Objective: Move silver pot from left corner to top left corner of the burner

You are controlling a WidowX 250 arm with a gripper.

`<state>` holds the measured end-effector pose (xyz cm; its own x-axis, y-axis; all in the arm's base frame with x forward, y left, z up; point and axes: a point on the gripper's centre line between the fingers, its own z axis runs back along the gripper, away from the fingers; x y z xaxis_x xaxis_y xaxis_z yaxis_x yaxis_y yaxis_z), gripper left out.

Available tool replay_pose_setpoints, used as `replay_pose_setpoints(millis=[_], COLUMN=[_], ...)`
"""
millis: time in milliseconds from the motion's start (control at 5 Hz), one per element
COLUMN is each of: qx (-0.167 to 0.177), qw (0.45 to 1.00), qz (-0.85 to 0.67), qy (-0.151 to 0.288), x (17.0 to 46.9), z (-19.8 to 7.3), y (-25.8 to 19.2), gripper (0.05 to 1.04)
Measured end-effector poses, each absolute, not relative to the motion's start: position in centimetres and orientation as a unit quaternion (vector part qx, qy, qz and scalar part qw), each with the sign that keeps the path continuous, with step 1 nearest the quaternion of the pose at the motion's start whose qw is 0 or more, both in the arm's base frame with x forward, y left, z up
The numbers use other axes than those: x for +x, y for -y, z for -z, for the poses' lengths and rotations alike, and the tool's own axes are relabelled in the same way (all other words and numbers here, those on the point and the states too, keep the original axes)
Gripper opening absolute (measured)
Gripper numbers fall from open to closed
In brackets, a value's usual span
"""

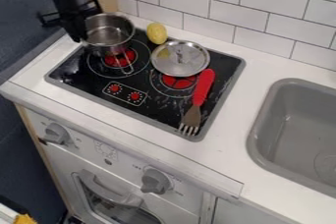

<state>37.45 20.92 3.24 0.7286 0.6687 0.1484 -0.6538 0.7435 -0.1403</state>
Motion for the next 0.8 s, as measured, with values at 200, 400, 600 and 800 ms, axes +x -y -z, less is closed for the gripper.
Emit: replay_pose_setpoints(millis=[200, 400, 600, 800], qx=[-0.035, -0.022, -0.026, -0.027], qw=[0.93, 0.928, 0.911, 0.907], qz=[-0.353, -0.363, -0.404, -0.415], qy=[0.092, 0.084, 0.08, 0.071], x=[37.96, 37.84, 37.7, 37.43], z=[-3.1, -3.1, -3.08, -3.04], y=[-20.38, -20.34, -20.41, -20.28], gripper=[0.068, 0.097, 0.265, 0.538])
